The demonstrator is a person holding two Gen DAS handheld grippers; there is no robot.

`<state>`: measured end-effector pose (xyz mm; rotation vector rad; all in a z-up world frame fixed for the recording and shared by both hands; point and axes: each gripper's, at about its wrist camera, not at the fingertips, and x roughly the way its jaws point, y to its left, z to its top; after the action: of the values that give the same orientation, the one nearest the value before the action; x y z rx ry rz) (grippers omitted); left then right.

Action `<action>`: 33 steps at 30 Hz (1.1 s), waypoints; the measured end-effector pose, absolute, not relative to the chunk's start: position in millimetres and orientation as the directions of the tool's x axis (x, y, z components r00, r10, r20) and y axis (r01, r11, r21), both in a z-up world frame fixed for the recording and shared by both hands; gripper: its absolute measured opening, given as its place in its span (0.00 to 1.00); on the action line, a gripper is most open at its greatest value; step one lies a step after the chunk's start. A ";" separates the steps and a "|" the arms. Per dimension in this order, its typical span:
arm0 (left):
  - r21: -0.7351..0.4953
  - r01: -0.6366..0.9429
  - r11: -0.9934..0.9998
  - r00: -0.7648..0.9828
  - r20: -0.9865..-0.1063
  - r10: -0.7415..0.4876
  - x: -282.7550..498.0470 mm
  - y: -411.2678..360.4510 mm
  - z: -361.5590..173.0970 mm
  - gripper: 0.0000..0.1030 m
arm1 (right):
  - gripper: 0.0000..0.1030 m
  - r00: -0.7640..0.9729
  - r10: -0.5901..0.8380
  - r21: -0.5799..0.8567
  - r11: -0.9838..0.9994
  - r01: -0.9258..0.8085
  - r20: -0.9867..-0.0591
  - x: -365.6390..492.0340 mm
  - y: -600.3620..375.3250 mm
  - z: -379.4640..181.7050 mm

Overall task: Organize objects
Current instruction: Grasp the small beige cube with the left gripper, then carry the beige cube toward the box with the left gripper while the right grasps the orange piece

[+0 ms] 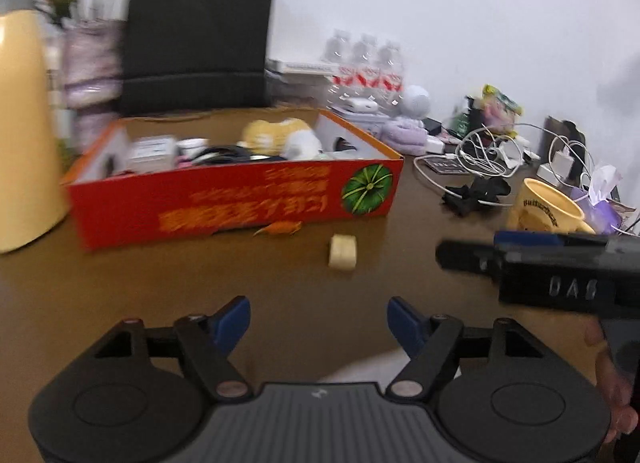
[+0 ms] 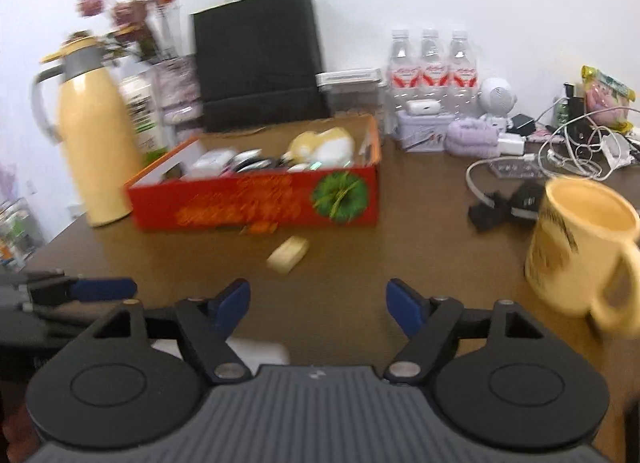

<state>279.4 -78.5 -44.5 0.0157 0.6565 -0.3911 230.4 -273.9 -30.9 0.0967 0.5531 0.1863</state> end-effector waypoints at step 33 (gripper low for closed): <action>-0.048 0.193 0.980 0.826 -0.532 -0.189 298.0 -0.6 -41.9 0.18 | 0.20 0.751 0.145 0.030 0.986 -0.164 -0.645 365.7 -154.4 -69.3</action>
<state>298.0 -0.6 -41.9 0.0083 0.5639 -0.2028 365.7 -154.4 -69.3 -0.0288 0.7019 0.1690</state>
